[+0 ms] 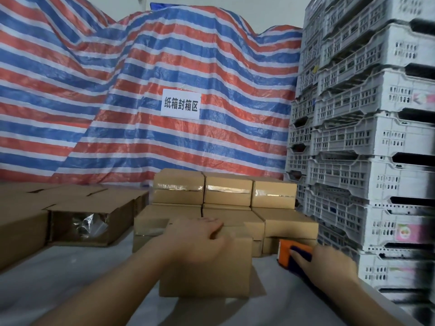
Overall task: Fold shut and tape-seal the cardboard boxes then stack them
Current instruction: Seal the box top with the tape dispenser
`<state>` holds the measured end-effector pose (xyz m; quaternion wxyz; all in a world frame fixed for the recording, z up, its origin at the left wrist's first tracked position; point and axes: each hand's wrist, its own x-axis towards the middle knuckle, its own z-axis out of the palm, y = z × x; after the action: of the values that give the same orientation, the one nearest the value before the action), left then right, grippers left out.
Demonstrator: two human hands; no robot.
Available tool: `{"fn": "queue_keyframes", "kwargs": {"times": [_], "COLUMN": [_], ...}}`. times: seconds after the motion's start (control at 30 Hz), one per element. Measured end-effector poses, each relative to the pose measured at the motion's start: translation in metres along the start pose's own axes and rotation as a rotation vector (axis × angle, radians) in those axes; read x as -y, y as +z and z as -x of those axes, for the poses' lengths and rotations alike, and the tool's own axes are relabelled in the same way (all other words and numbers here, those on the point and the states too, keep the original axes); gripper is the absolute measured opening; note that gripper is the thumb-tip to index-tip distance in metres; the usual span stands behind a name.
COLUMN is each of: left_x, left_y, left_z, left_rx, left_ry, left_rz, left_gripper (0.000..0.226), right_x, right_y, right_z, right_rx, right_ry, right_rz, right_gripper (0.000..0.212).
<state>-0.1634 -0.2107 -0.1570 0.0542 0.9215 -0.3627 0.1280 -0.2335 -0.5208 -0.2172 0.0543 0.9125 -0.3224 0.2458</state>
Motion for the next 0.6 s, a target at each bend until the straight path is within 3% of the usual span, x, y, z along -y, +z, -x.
{"fn": "queue_keyframes", "kwargs": {"times": [0.13, 0.27, 0.37, 0.43, 0.6], "left_x": [0.001, 0.002, 0.002, 0.006, 0.009], "left_y": [-0.003, -0.018, -0.028, -0.033, -0.037], "left_z": [0.000, 0.000, -0.001, 0.000, 0.000], "left_rx": [0.024, 0.094, 0.099, 0.074, -0.106], "left_ry": [-0.070, -0.152, -0.118, -0.146, -0.316], "left_rz": [0.242, 0.561, 0.735, 0.822, 1.181], "left_gripper": [0.068, 0.061, 0.042, 0.046, 0.056], "right_x": [-0.004, 0.019, 0.052, 0.078, 0.129], "right_y": [-0.027, -0.084, -0.117, -0.134, -0.146], "right_z": [-0.012, -0.023, -0.030, -0.037, -0.052], "right_rx": [-0.088, -0.036, 0.293, 0.490, 0.751], "right_ry": [0.047, 0.017, -0.089, -0.210, -0.322], "right_rz": [-0.340, -0.952, -1.359, -1.516, -1.540], "right_gripper": [0.080, 0.087, 0.073, 0.064, 0.058]}}
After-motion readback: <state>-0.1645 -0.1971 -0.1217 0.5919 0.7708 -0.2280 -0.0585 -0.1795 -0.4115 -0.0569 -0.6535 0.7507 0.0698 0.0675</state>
